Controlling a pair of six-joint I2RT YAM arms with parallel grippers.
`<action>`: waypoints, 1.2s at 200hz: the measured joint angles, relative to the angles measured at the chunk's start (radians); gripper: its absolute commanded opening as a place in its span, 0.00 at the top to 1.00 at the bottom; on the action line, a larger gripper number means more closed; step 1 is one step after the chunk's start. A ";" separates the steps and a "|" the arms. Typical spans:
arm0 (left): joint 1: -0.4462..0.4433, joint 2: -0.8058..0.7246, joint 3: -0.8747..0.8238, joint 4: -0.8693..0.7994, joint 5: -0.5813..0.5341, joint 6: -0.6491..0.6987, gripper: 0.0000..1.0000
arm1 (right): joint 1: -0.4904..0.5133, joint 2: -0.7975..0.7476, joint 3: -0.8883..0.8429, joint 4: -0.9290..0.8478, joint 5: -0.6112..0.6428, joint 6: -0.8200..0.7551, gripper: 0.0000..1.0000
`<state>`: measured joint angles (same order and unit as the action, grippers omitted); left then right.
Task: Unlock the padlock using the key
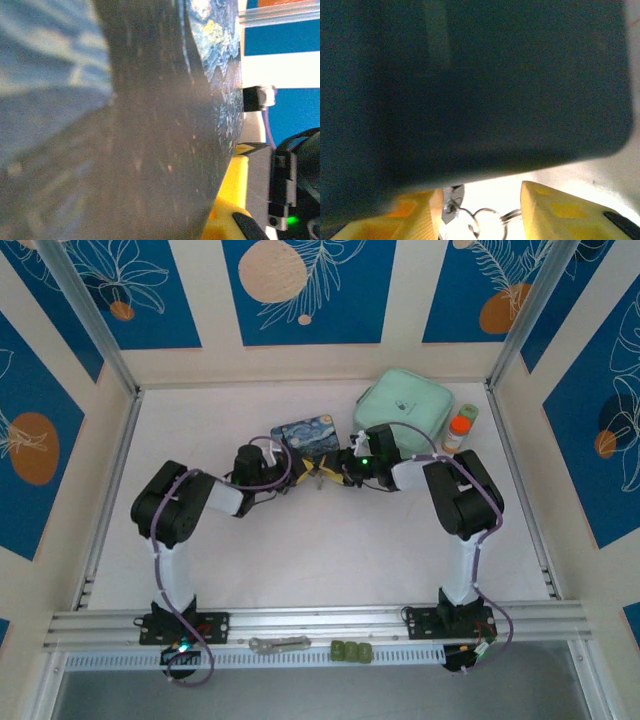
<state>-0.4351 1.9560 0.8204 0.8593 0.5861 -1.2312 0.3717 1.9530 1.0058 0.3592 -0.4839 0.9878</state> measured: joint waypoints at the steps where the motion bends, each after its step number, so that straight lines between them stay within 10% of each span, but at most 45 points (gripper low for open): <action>1: 0.000 -0.002 0.001 -0.005 0.000 0.003 1.00 | 0.000 -0.002 0.000 -0.001 0.001 -0.002 0.53; 95: -0.005 -0.024 0.074 -0.271 -0.042 0.116 1.00 | 0.032 -0.213 -0.007 -0.341 0.162 -0.386 0.51; 165: -0.005 -0.024 0.092 -0.293 -0.022 0.114 1.00 | 0.314 -0.167 0.257 -0.685 0.538 -0.826 0.52; 240: -0.004 -0.025 0.097 -0.325 0.017 0.122 1.00 | 0.382 -0.040 0.335 -0.771 0.867 -1.088 0.40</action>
<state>-0.4389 1.9308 0.9176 0.5339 0.6033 -1.1088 0.7536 1.9129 1.3411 -0.4118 0.3832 -0.1001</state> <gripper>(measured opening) 0.089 0.597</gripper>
